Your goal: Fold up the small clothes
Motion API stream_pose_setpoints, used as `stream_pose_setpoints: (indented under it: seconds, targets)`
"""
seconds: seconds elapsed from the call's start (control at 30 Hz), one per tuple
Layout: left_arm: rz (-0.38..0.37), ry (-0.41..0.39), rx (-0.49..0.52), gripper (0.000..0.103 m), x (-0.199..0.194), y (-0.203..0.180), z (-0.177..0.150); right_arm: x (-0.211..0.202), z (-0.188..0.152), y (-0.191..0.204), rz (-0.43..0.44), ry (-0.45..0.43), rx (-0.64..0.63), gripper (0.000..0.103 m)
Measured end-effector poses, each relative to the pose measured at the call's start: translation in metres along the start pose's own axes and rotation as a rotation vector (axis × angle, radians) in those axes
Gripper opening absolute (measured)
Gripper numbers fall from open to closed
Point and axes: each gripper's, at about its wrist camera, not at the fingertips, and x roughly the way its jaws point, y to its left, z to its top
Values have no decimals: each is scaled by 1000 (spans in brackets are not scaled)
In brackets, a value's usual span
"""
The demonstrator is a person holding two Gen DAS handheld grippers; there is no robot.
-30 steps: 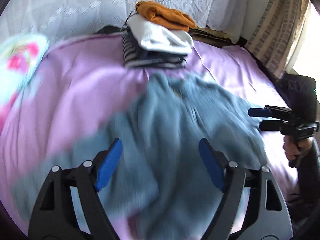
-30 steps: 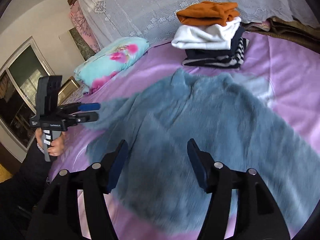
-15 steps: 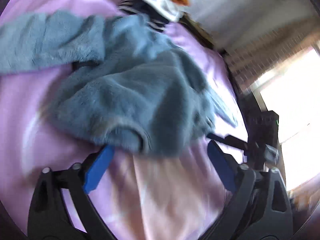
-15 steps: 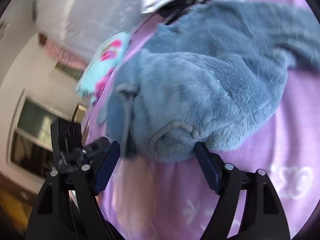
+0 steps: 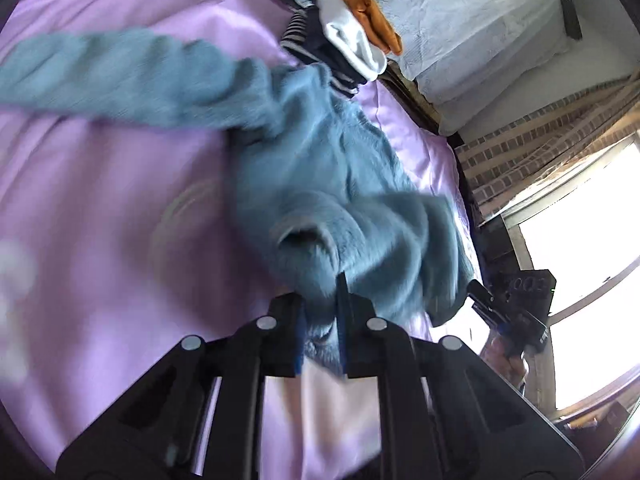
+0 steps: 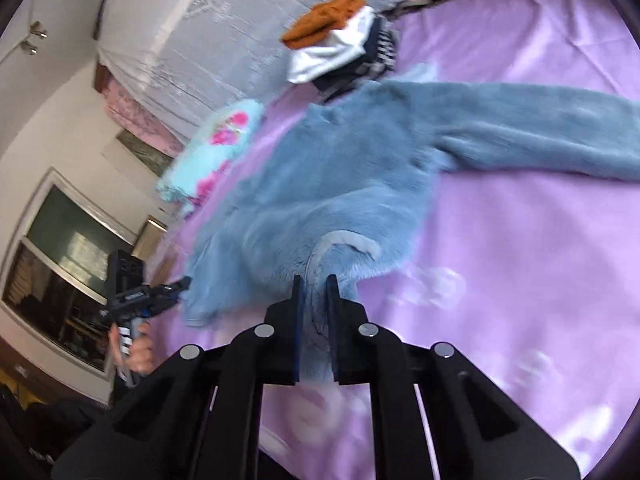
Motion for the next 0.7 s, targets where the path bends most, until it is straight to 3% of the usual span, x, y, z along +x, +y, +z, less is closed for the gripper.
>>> stream_pose_setpoints:
  seconds: [0.07,0.13,0.2,0.23,0.33,0.4,0.43,0.5,0.53,0.57,0.6,0.63,0.7]
  targets:
    - [56,33,-27,15,-7,20,-15,-4,-11,-26,-87,23,61,18]
    - [103,57,-47,15,-5,34,-26,-1,-24,-40,-64,41,129,54]
    - [92,52,-59,17,-6,40,-32,7,-33,-33,2,50,103,64]
    - [89,51,-50,24,-5,36,-31,13,-34,-25,21,51,73,66]
    - [69,48,19,78,-3,14,-34,43,-36,-11,79,77,31,67]
    - [92,45,87,92,3,-1,-37,55,-42,-9,52,64,5,68]
    - [101,49,121,93,9,-7,-39,56,-44,-5,30,38,-32,56]
    - [154,75,166,91,28,-10,-44,44,-38,2,19,8,-63,15]
    - [187,73,181,81,34,-11,-45,35,-33,2,35,-12,-52,14]
    - [220,60,213,40,35,-16,-47,18,-28,7,21,-40,-76,14]
    - [203,76,246,15,33,-22,-47,10,-25,12,4,-50,-106,14]
    - [165,82,237,13,28,-23,-46,4,-24,12,-14,-47,-124,14]
    - [141,54,237,13,11,-27,-44,14,-31,-3,-58,49,-94,14]
